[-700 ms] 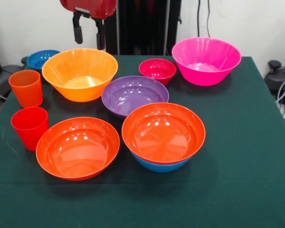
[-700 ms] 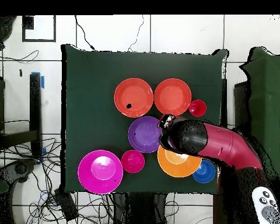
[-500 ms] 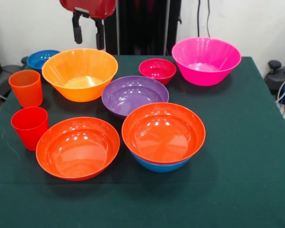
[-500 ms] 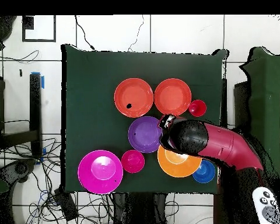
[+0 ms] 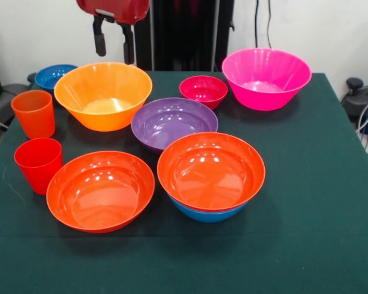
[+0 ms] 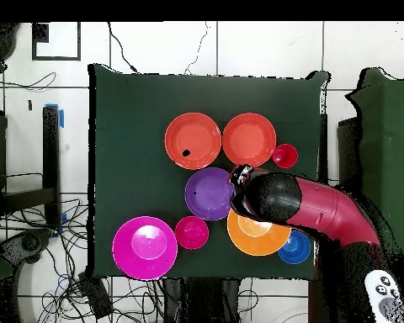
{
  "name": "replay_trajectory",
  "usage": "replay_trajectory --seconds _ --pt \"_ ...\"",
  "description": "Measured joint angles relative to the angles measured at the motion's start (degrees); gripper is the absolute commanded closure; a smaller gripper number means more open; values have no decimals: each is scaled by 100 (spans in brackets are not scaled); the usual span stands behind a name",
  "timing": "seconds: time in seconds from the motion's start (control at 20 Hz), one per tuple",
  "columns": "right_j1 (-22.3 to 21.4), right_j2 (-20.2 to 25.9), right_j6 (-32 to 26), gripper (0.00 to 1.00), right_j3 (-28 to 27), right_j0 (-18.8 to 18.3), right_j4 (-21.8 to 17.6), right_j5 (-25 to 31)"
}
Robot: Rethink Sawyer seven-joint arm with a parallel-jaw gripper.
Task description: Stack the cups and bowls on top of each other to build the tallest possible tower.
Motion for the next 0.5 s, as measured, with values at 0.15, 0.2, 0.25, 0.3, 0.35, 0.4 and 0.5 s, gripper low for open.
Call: replay_trajectory --seconds 0.15,0.2,0.25,0.3,0.35,0.4,0.5 --pt "0 -1 0 0 0 25 14 0" --pt "0 -1 0 0 0 48 14 0" --pt "0 -1 0 0 0 84 14 0" --pt "0 -1 0 0 0 119 14 0" --pt "0 0 0 0 0 145 14 0" --pt "0 0 0 0 0 172 14 0" --pt "0 0 0 0 0 242 14 0"
